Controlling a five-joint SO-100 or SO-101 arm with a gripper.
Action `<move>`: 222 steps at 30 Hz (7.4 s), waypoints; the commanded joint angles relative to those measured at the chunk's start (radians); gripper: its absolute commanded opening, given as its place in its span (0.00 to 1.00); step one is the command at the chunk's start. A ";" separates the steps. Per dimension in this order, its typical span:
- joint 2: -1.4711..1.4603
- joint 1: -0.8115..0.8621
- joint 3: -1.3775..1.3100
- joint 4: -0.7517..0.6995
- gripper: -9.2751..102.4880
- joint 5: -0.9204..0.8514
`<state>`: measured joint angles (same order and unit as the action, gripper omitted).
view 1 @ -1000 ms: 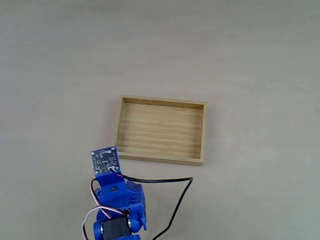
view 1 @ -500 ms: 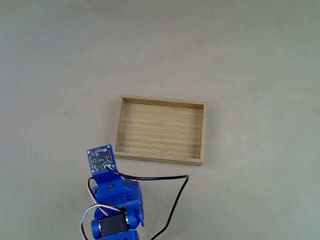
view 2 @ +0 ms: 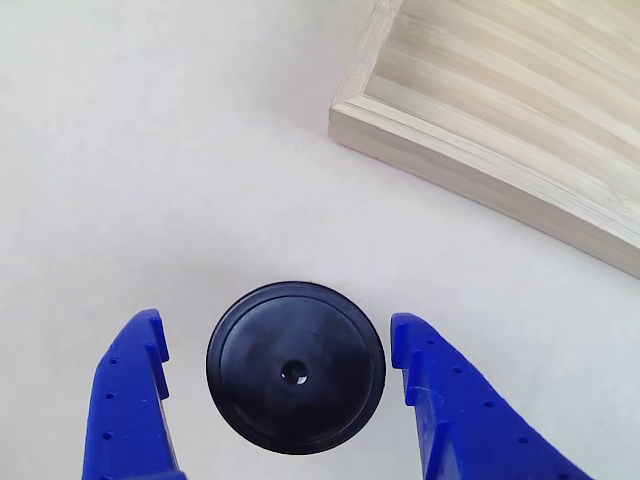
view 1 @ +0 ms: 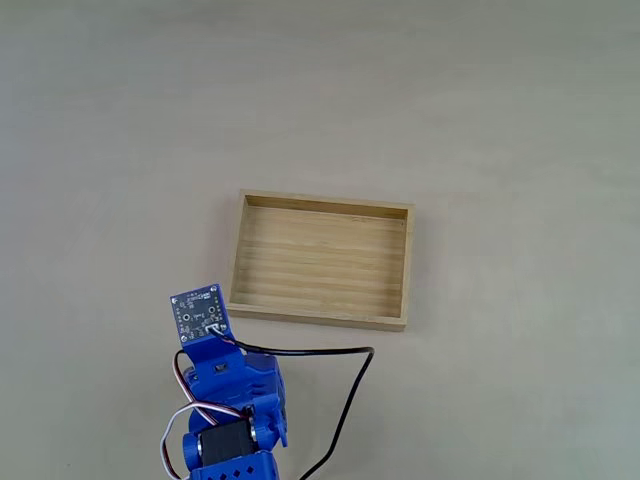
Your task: Place the black cylinder in the wooden box then return to rest.
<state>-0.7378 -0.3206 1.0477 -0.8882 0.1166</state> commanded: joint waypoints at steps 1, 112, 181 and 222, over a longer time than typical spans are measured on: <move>0.008 0.008 -0.077 0.028 0.36 0.006; 0.718 0.370 -0.923 -0.041 0.27 -0.037; -0.052 0.370 -0.405 -0.041 0.22 -0.074; -0.950 0.341 0.442 -0.264 0.08 -0.172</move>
<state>-1.6705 0.0506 1.4972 -1.1336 -0.0445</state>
